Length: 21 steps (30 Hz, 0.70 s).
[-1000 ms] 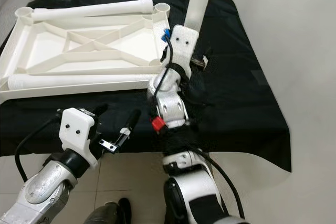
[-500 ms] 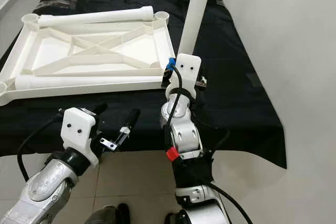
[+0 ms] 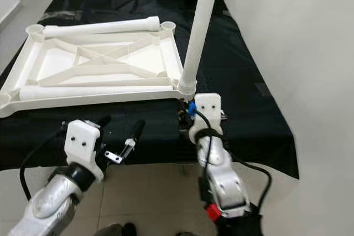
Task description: Building children table
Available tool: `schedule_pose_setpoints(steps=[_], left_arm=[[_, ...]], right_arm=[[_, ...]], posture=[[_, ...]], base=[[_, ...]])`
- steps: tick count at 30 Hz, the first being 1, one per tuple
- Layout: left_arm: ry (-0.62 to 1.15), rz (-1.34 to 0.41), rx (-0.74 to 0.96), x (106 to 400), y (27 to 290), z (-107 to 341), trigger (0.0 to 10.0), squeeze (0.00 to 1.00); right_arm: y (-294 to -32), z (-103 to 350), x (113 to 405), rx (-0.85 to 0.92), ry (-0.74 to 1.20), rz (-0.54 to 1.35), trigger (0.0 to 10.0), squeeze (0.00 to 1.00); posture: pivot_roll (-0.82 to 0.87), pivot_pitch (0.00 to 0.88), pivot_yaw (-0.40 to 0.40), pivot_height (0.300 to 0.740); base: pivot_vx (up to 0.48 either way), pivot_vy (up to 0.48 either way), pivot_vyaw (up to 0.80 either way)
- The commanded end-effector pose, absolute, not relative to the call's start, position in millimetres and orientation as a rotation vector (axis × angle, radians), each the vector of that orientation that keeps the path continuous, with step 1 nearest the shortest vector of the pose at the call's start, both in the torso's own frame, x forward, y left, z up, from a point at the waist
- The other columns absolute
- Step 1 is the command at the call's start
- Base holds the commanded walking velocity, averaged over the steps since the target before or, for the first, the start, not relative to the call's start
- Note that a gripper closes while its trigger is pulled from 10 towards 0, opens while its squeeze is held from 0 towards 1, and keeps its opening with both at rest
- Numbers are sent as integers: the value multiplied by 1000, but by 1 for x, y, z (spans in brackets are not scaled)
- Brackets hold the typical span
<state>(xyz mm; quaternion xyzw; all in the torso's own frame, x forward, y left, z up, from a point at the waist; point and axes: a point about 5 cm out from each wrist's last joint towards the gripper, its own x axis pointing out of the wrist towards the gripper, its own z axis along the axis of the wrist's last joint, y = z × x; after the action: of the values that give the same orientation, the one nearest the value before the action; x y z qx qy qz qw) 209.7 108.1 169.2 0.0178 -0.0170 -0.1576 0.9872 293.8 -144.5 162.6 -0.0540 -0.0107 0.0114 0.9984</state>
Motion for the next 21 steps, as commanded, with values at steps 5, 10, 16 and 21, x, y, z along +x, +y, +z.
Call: schedule_pose_setpoints(steps=[5,10,16,21], left_arm=[[7,-247,42,209,114,156,10000,0],[12,-229,36,212,118,155,10000,0],[-23,-224,21,214,113,165,10000,0],[-52,-225,17,214,113,176,10000,0]], right_arm=[[-154,150,304,-157,21,-28,10000,0],[-159,148,316,-220,51,-77,10000,0],[-171,155,342,-351,25,-159,10000,0],[-175,157,356,-381,20,-170,10000,0]], posture=[[120,90,-45,740],[120,89,-44,740],[136,111,-46,740],[141,143,-44,740]], base=[[0,0,0],[0,0,0],[0,0,0],[0,0,0]])
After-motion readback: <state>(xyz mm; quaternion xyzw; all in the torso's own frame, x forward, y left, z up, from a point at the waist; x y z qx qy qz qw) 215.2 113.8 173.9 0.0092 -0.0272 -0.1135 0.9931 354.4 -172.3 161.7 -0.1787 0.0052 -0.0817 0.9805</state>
